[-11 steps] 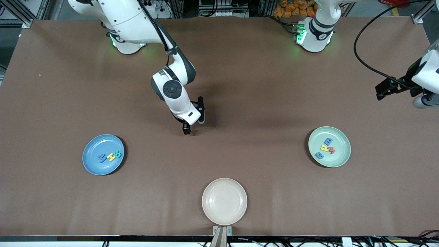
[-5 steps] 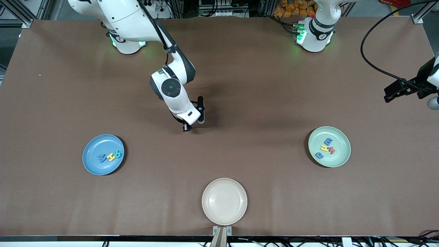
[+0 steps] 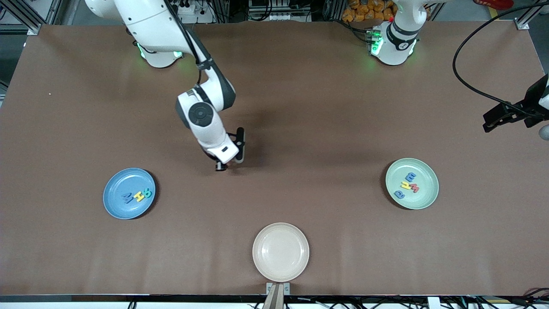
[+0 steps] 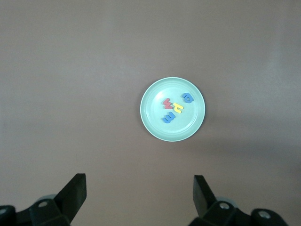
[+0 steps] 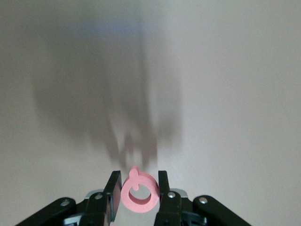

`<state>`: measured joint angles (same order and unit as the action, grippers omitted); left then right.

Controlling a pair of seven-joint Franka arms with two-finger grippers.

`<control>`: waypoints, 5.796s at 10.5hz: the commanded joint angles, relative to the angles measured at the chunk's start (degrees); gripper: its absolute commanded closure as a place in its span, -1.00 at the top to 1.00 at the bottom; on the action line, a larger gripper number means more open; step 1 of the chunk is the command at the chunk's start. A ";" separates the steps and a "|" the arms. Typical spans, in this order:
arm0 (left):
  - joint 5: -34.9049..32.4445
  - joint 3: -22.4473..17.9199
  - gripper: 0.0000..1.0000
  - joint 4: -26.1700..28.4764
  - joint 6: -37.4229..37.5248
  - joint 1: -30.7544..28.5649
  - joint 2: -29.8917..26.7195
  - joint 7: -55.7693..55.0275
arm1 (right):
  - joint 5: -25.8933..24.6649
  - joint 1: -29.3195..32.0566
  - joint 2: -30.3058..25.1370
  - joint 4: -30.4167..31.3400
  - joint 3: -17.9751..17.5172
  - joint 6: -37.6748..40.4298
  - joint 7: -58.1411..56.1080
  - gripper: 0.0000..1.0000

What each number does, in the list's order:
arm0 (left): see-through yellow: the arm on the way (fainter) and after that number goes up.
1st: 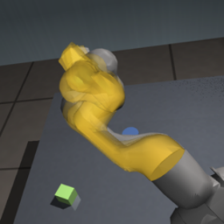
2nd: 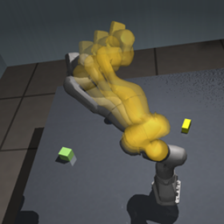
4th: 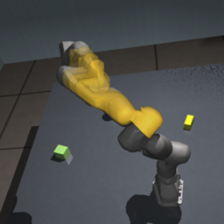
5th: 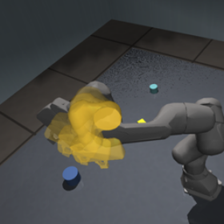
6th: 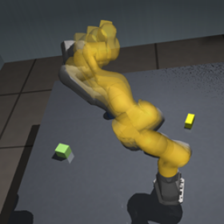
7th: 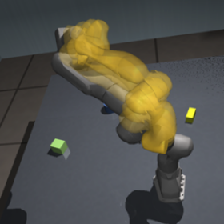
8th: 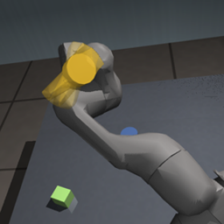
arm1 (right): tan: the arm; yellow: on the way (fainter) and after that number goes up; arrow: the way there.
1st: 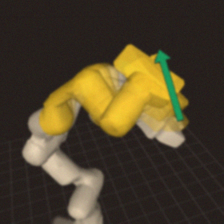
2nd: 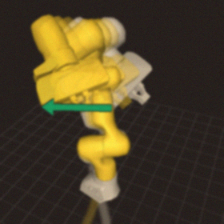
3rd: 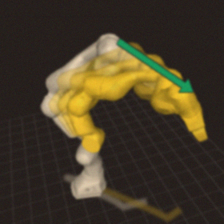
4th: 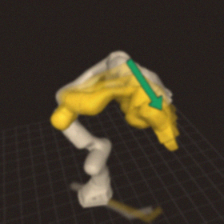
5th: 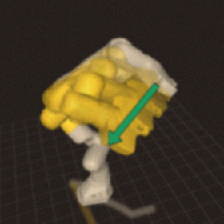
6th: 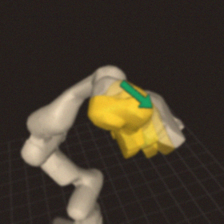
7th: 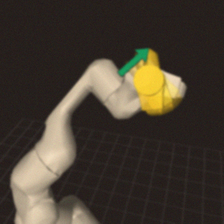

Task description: Sort uppercase to blue plate, lowercase to green plate

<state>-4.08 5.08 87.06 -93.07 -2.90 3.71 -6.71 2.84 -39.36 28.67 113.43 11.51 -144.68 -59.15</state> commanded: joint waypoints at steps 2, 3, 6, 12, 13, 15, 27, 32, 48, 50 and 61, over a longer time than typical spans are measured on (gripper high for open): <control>3.81 -0.59 1.00 -0.75 -0.18 -0.09 -0.10 1.35 | -0.73 3.58 -4.68 -1.00 8.42 5.54 -0.96 -1.00; 4.51 -0.60 1.00 -0.49 0.08 -0.01 -0.37 1.70 | -0.73 5.07 -4.68 -1.80 10.79 5.55 -1.49 -1.00; 4.61 -0.16 1.00 0.56 1.92 0.26 -1.24 4.78 | -0.73 10.77 -4.33 -2.34 14.50 4.85 -3.16 -1.00; 3.64 0.37 1.00 0.48 2.10 2.10 -1.25 4.86 | -0.46 19.75 -3.27 -1.81 11.97 3.70 -2.29 -0.06; 3.64 0.98 1.00 0.39 2.10 1.93 -1.25 4.86 | -0.11 20.98 -3.10 -1.63 10.30 3.79 -2.19 0.99; 3.55 0.99 1.00 0.30 2.10 1.93 -1.16 4.78 | -0.11 22.57 -3.10 -1.37 8.18 3.88 -2.28 1.00; 3.11 0.63 1.00 0.13 2.19 1.58 -0.81 4.78 | -0.55 32.23 -20.21 -1.72 -2.97 24.51 39.09 1.00; 3.29 0.46 1.00 -0.13 2.54 1.14 -0.90 4.78 | -0.29 38.64 -22.69 -21.37 -8.76 47.09 49.37 1.00; 3.46 0.46 1.00 -1.81 3.41 1.23 -1.16 4.42 | -4.24 39.19 -27.79 -32.57 -9.84 60.04 54.41 1.00; 3.55 0.37 1.00 -2.59 4.29 1.14 -1.16 4.42 | -4.15 39.19 -27.71 -32.57 -9.84 60.04 54.41 1.00; 3.64 0.37 1.00 -2.95 6.23 1.14 -1.60 4.16 | -4.15 39.10 -27.62 -32.48 -9.67 61.18 54.41 1.00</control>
<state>-0.71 5.55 84.35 -88.21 -1.57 2.98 -3.13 -1.25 -1.01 1.75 80.47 2.37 -84.03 -5.36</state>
